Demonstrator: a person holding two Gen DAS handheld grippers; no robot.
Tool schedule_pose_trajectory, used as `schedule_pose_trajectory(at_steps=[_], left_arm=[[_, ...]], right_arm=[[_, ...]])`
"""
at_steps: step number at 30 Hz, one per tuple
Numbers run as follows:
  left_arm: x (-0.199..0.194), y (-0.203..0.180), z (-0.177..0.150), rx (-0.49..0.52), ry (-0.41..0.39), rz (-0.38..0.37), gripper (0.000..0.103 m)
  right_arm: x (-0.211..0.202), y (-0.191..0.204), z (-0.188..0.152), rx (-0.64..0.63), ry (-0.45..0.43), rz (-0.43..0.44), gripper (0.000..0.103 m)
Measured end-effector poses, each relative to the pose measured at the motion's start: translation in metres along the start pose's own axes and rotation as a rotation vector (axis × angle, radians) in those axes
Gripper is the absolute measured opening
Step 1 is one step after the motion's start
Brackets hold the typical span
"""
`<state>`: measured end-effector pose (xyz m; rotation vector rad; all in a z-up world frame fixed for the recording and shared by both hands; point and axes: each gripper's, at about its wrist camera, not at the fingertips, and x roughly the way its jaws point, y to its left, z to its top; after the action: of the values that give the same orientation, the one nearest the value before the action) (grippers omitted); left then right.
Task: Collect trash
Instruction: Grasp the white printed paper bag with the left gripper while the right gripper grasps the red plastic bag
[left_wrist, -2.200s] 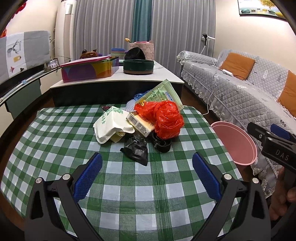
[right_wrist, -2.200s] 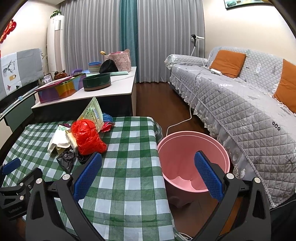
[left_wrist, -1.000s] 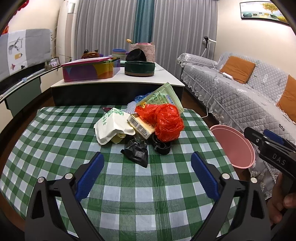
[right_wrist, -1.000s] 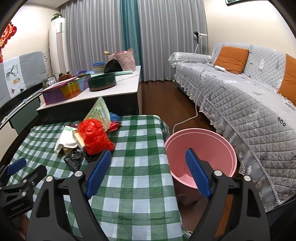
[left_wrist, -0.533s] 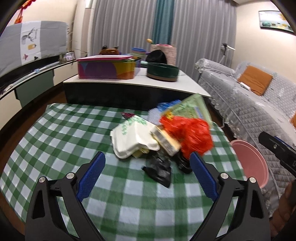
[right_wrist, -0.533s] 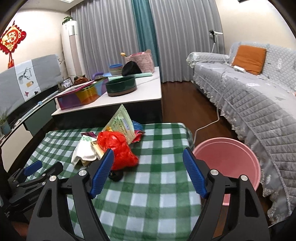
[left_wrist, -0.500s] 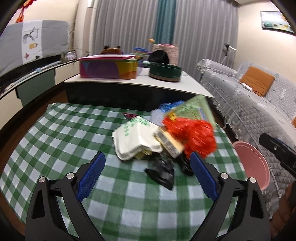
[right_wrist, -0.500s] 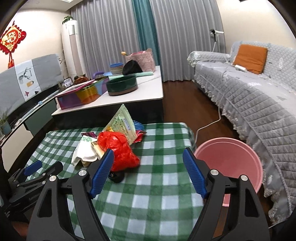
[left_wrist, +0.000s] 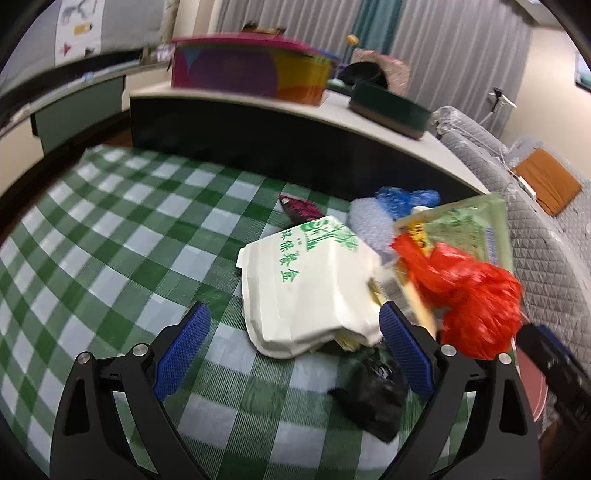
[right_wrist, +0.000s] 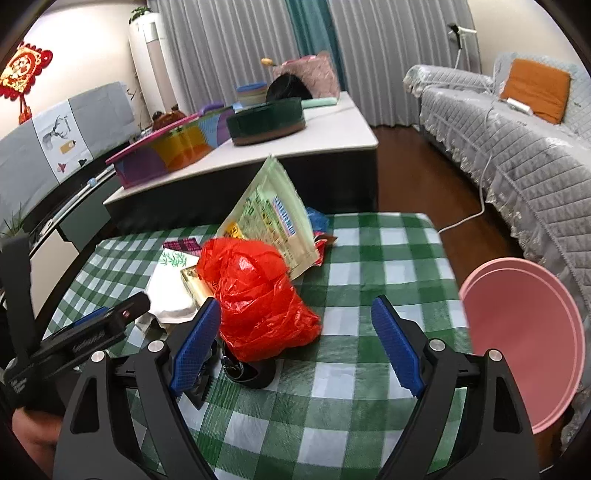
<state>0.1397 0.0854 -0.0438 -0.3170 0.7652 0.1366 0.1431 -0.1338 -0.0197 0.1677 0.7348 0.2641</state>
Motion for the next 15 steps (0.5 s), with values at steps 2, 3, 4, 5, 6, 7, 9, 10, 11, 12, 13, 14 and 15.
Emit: schedule_pose_trajectory(at_steps=[2, 3, 4, 5, 6, 7, 9, 10, 11, 12, 13, 14, 15], left_arm=[[0.008, 0.005, 0.002, -0.029, 0.013, 0.002, 0.090], [0.013, 0.008, 0.004, -0.051, 0.027, -0.005, 0.090], [0.016, 0.009, 0.005, -0.061, 0.035, -0.009, 0.090], [0.021, 0.011, 0.006, -0.079, 0.048, -0.016, 0.090], [0.024, 0.013, 0.006, -0.090, 0.056, -0.021, 0.090], [0.027, 0.014, 0.007, -0.105, 0.065, -0.029, 0.090], [0.034, 0.014, 0.006, -0.124, 0.088, -0.051, 0.091], [0.037, 0.014, 0.006, -0.127, 0.099, -0.058, 0.090], [0.039, 0.013, 0.006, -0.129, 0.104, -0.061, 0.090], [0.041, 0.012, 0.006, -0.129, 0.108, -0.064, 0.090], [0.041, 0.011, 0.006, -0.127, 0.106, -0.063, 0.090], [0.041, 0.010, 0.005, -0.125, 0.102, -0.063, 0.090], [0.041, 0.010, 0.006, -0.124, 0.100, -0.066, 0.088]], right_arm=[[0.007, 0.002, -0.001, -0.007, 0.010, 0.006, 0.082], [0.010, 0.003, -0.002, -0.010, 0.018, 0.010, 0.082], [0.013, 0.004, -0.002, -0.012, 0.025, 0.014, 0.082], [0.015, 0.005, -0.003, -0.014, 0.030, 0.014, 0.082], [0.017, 0.005, -0.004, -0.016, 0.033, 0.014, 0.082], [0.018, 0.006, -0.004, -0.017, 0.036, 0.016, 0.082], [0.020, 0.007, -0.004, -0.018, 0.039, 0.020, 0.082], [0.020, 0.007, -0.003, -0.019, 0.040, 0.022, 0.082], [0.021, 0.008, -0.003, -0.021, 0.040, 0.023, 0.082], [0.021, 0.008, -0.003, -0.023, 0.042, 0.024, 0.082], [0.022, 0.008, -0.003, -0.026, 0.044, 0.025, 0.081], [0.022, 0.009, -0.003, -0.029, 0.045, 0.028, 0.080], [0.023, 0.010, -0.003, -0.033, 0.046, 0.031, 0.077]])
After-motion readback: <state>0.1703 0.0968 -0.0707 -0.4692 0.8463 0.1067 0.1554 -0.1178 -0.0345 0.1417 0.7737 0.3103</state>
